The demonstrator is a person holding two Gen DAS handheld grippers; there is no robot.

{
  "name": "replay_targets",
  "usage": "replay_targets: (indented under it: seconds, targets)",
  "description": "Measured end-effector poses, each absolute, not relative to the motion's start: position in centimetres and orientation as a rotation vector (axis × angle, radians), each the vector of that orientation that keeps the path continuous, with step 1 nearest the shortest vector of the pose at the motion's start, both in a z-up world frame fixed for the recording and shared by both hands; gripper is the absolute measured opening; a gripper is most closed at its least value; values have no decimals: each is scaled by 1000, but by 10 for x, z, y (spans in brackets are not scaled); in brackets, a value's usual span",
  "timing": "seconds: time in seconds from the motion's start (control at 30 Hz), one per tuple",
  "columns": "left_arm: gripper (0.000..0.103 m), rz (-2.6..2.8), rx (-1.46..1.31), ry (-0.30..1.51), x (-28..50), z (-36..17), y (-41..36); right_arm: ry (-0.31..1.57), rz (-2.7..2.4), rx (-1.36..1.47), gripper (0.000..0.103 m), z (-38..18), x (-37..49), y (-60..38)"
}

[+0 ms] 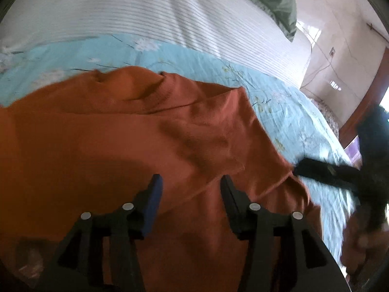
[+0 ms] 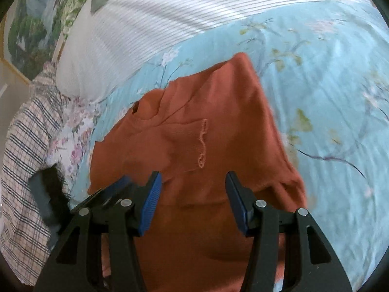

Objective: Fold small clothes

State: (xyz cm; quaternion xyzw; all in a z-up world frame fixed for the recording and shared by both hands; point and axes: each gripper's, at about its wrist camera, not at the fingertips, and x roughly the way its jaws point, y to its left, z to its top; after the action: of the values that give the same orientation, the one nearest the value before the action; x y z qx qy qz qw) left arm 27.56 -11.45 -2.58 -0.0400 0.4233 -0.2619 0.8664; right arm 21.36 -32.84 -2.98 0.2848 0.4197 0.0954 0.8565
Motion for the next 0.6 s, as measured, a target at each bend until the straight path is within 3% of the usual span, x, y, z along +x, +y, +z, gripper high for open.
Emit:
replay_targets:
  seconds: [0.3,0.43,0.47,0.5,0.6]
  targets:
    - [54,-76,-123,849,240,-19,65,994,169,532,56,-62,275,-311]
    - [52,4,-221,920,252,-36,119,1006,191,499,55,-71,289,-294]
    - [52,-6,-237,929,258,-40,124,1004,201,487,42,-70,292,-289]
    - [52,-19,-246,933,261,-43,125,1002,211,482,17,-69,293,-286]
    - [51,-23,-237,934,275,-47,120,917,242,476,12,-45,289,-282]
